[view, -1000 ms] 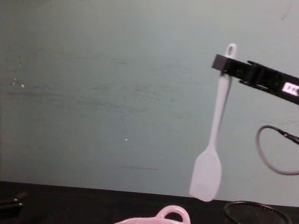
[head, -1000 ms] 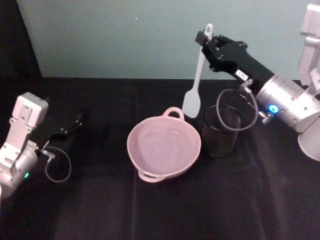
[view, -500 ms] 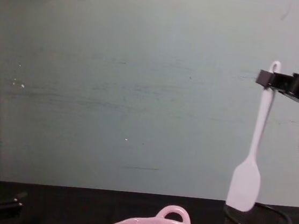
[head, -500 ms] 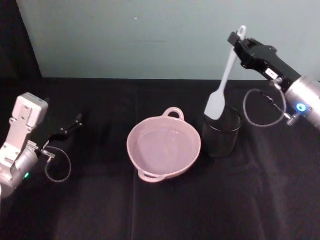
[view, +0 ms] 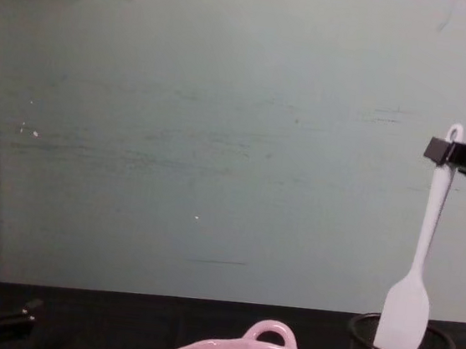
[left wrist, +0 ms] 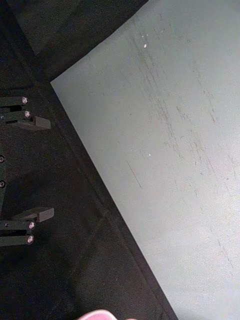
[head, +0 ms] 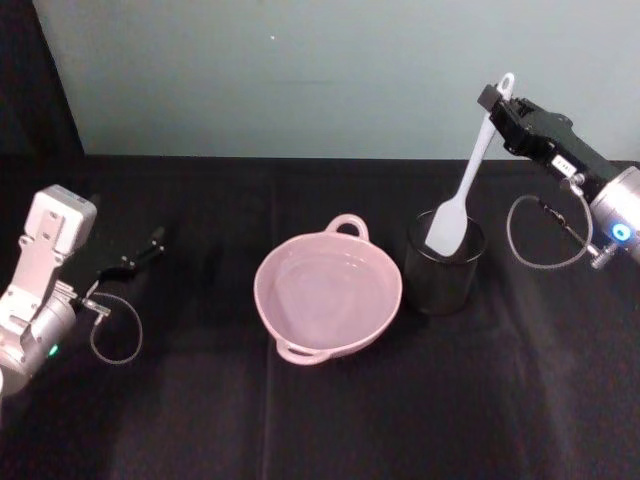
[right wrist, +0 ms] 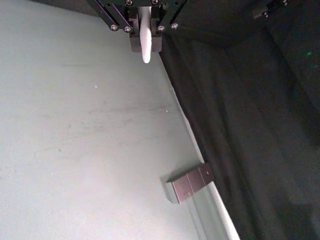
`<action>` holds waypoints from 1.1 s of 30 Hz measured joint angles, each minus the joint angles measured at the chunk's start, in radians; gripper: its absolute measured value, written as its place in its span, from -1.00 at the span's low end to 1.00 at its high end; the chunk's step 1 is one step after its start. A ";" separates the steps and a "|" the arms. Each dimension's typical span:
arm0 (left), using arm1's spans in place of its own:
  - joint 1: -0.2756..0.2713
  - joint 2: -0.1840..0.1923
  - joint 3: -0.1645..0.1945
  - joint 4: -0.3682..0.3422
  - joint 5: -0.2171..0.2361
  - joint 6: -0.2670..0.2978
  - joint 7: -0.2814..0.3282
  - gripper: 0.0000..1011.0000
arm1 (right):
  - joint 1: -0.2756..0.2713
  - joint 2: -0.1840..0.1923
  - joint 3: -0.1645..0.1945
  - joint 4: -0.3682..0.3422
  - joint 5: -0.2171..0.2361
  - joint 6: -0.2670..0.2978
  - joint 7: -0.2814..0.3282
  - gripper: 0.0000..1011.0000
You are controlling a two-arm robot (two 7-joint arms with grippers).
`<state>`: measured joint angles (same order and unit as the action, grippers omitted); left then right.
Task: Use the one hand to pick up the spoon and stir the clear water in the bowl.
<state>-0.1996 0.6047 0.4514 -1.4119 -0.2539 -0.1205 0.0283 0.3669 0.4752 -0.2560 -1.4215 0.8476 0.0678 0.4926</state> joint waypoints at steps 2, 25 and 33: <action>0.000 0.000 0.000 0.000 0.000 0.000 0.000 1.00 | 0.002 0.000 -0.008 0.018 0.003 -0.006 0.003 -0.73; 0.000 0.000 0.000 0.000 0.000 0.000 0.000 1.00 | 0.058 -0.028 -0.066 0.221 0.021 -0.049 0.096 -0.73; 0.000 0.000 0.000 0.000 0.000 0.000 0.000 1.00 | 0.067 -0.032 -0.074 0.248 0.024 -0.044 0.100 -0.73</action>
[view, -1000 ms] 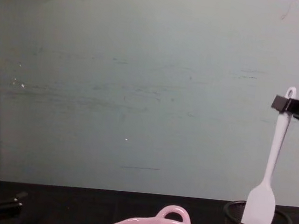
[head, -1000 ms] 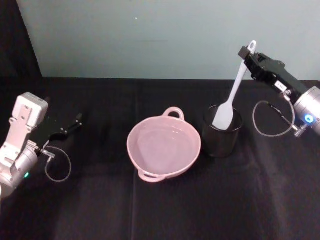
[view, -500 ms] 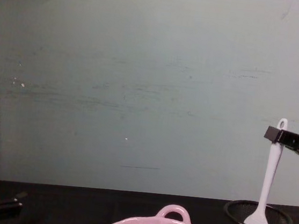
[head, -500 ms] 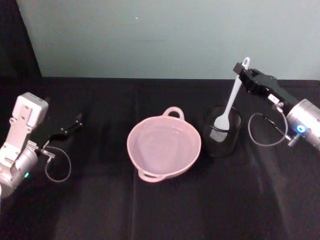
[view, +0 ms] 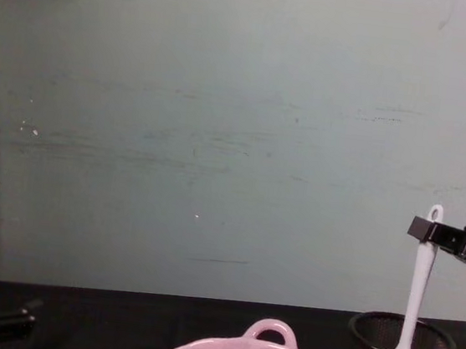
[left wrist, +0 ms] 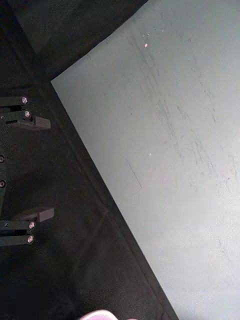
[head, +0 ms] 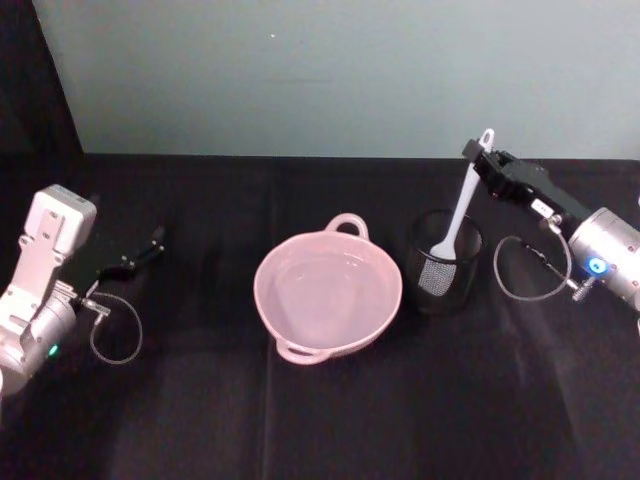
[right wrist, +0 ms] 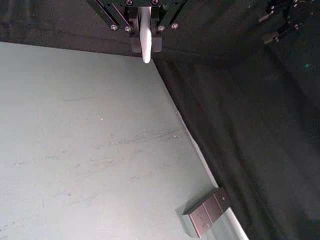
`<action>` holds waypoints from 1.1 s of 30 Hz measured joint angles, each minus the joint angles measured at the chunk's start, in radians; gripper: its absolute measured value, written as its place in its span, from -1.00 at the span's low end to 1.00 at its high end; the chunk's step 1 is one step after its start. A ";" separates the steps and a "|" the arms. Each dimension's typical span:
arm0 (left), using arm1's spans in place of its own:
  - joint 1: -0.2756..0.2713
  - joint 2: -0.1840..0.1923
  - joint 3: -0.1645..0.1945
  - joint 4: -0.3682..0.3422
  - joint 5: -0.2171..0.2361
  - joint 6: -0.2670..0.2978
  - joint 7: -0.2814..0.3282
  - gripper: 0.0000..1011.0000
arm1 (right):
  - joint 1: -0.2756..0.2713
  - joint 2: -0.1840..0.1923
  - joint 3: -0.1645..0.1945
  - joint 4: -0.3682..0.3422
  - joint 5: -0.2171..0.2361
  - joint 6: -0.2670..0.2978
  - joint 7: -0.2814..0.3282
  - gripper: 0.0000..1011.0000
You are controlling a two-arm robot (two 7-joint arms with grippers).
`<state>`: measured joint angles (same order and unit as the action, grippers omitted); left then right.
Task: Use the one hand to pick up the spoon and stir the clear water in the bowl.
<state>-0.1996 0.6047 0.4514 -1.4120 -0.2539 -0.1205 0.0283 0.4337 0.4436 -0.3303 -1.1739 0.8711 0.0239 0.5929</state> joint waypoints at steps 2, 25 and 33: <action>0.000 0.000 0.000 0.000 0.000 0.000 0.000 1.00 | 0.003 -0.002 -0.003 0.007 0.001 0.004 0.003 -0.73; 0.000 0.000 0.000 0.000 0.000 0.000 0.000 1.00 | 0.017 -0.008 -0.007 0.048 0.026 0.028 0.028 -0.57; 0.000 0.000 0.000 0.000 0.000 0.000 0.000 1.00 | 0.016 -0.008 -0.007 0.046 0.024 0.026 0.027 -0.11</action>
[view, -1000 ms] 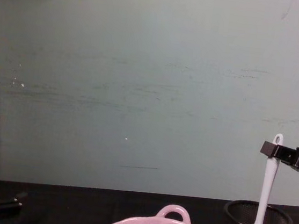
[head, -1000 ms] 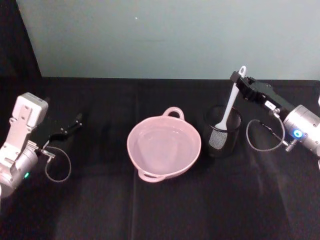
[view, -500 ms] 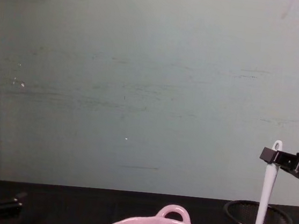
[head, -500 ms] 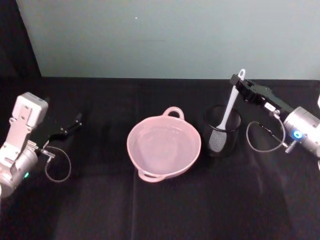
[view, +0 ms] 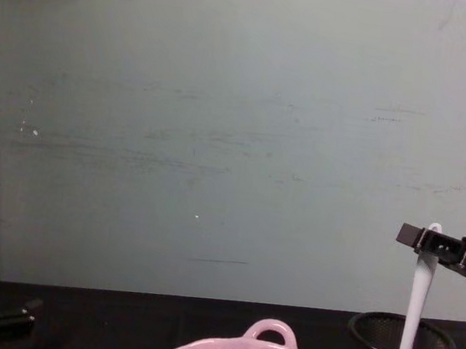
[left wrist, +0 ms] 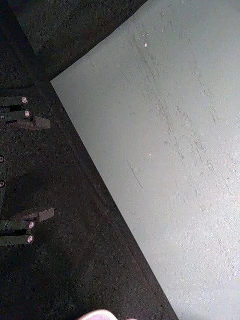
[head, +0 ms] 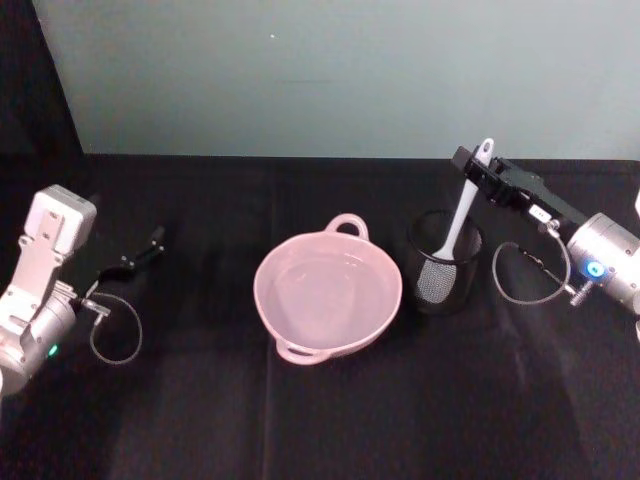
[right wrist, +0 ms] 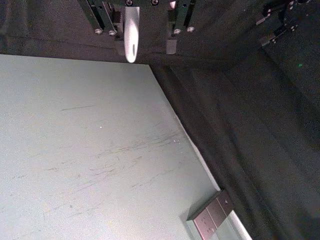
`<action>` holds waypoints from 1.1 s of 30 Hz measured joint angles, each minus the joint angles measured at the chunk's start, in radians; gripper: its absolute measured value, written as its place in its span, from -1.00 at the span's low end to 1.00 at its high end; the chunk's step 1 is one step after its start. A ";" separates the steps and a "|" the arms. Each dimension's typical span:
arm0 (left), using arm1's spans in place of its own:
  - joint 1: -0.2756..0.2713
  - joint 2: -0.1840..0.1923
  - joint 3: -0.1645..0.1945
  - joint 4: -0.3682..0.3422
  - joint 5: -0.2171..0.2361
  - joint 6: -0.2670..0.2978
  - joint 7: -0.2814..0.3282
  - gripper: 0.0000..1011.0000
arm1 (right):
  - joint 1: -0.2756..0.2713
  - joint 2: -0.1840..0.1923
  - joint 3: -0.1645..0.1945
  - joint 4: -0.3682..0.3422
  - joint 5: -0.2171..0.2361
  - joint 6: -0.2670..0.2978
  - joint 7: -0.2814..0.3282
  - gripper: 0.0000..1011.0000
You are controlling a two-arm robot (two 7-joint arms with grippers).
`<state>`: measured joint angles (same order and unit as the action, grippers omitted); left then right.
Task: Use the one hand to pick up the spoon and stir the clear water in the bowl.
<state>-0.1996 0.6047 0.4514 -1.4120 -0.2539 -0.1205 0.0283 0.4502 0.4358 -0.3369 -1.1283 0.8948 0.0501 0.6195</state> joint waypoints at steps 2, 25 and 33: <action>0.000 0.000 0.000 0.000 0.000 0.000 0.000 1.00 | 0.000 0.000 0.000 0.000 -0.001 0.000 -0.001 0.05; 0.000 0.000 0.000 0.000 0.000 0.000 0.000 1.00 | -0.001 0.001 -0.001 -0.002 -0.003 -0.002 -0.004 0.98; 0.000 0.000 0.000 0.000 0.000 0.000 0.000 1.00 | 0.006 0.022 -0.027 0.001 -0.057 -0.009 -0.027 0.98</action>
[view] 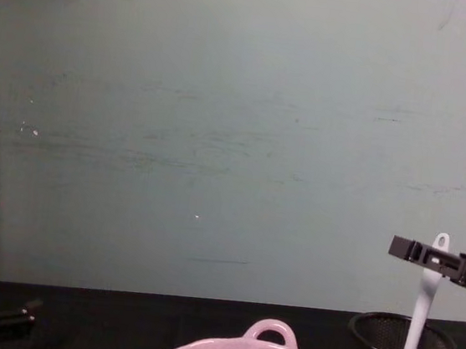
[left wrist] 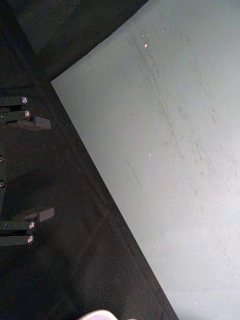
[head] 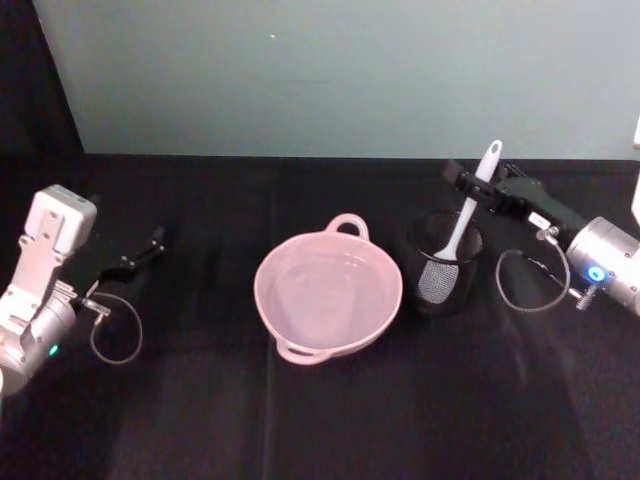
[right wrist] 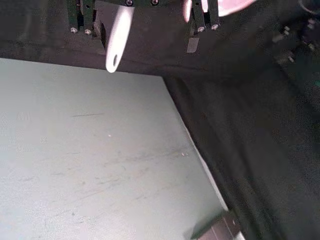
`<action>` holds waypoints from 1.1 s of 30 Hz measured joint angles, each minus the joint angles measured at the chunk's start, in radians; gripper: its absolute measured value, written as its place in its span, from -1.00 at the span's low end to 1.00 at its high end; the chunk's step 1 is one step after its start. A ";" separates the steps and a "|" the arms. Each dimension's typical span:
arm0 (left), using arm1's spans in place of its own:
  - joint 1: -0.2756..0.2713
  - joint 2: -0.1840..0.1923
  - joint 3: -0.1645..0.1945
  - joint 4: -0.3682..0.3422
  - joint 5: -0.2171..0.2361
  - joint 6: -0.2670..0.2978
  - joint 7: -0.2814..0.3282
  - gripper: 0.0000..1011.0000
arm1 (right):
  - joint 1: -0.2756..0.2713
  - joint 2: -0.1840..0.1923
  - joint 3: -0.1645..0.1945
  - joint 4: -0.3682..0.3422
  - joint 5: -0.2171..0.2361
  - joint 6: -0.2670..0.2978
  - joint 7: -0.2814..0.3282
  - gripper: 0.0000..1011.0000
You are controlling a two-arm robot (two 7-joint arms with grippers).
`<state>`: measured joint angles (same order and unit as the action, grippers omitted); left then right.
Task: Use the one hand to pick up the spoon and stir the clear water in the bowl.
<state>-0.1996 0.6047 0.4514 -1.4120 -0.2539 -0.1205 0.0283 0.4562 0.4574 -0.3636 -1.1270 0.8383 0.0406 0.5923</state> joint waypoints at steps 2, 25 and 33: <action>0.000 0.000 0.000 0.000 0.000 0.000 0.000 1.00 | 0.001 0.011 -0.012 -0.007 -0.040 -0.012 -0.019 0.98; 0.000 0.000 0.000 0.000 0.000 0.000 0.000 1.00 | -0.084 0.132 -0.031 -0.173 -0.348 -0.136 -0.151 0.98; 0.000 0.000 0.000 0.000 0.000 0.000 0.000 1.00 | -0.205 0.177 0.050 -0.292 -0.333 -0.132 -0.217 0.98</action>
<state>-0.1995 0.6047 0.4514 -1.4120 -0.2539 -0.1205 0.0283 0.2509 0.6341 -0.3131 -1.4192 0.5055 -0.0909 0.3751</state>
